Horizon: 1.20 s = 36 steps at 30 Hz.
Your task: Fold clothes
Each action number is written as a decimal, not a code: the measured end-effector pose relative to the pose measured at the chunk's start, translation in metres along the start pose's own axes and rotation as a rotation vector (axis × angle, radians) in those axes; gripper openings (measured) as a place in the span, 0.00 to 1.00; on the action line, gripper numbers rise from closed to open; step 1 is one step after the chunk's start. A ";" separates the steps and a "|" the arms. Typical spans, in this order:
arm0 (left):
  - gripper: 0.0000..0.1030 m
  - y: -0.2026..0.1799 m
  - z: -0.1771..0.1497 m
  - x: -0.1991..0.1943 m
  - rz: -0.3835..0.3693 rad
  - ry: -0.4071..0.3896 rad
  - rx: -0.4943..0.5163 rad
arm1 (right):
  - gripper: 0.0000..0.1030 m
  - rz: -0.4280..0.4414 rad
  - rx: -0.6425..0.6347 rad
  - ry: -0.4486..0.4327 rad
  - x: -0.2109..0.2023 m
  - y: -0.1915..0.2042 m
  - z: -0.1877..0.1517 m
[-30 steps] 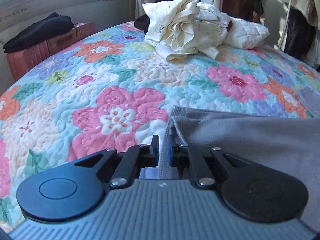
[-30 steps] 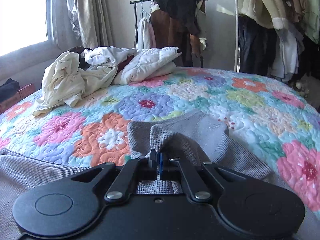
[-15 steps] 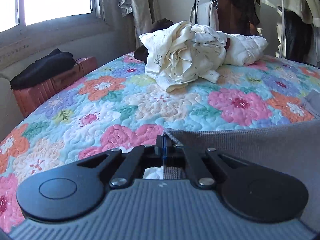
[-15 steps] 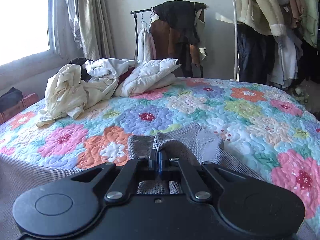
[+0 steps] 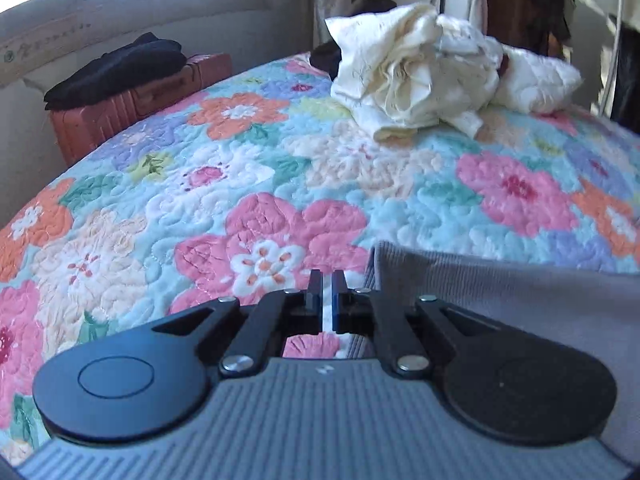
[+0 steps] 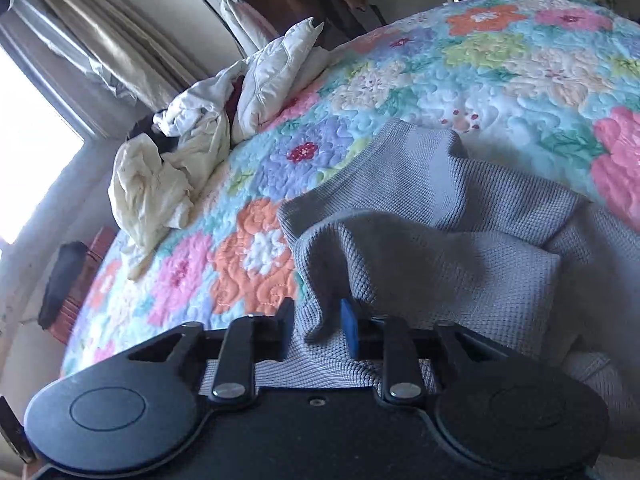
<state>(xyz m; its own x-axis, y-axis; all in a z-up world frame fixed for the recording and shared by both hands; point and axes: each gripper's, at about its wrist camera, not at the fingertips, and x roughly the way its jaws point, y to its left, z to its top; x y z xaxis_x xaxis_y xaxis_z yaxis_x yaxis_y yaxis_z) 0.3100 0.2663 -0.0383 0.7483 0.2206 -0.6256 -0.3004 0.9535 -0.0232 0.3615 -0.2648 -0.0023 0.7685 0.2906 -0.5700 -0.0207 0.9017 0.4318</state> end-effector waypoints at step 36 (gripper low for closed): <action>0.55 -0.400 0.009 -0.062 -0.698 0.169 0.478 | 0.04 0.246 0.249 0.043 0.025 -0.085 0.009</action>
<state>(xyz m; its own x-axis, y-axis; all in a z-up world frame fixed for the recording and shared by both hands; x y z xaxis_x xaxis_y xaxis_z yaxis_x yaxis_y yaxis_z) 0.3893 -0.1271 0.0169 0.5591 -0.4458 -0.6990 0.5052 0.8517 -0.1392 0.3885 -0.3372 -0.0468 0.7323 0.5074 -0.4542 -0.0412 0.6988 0.7141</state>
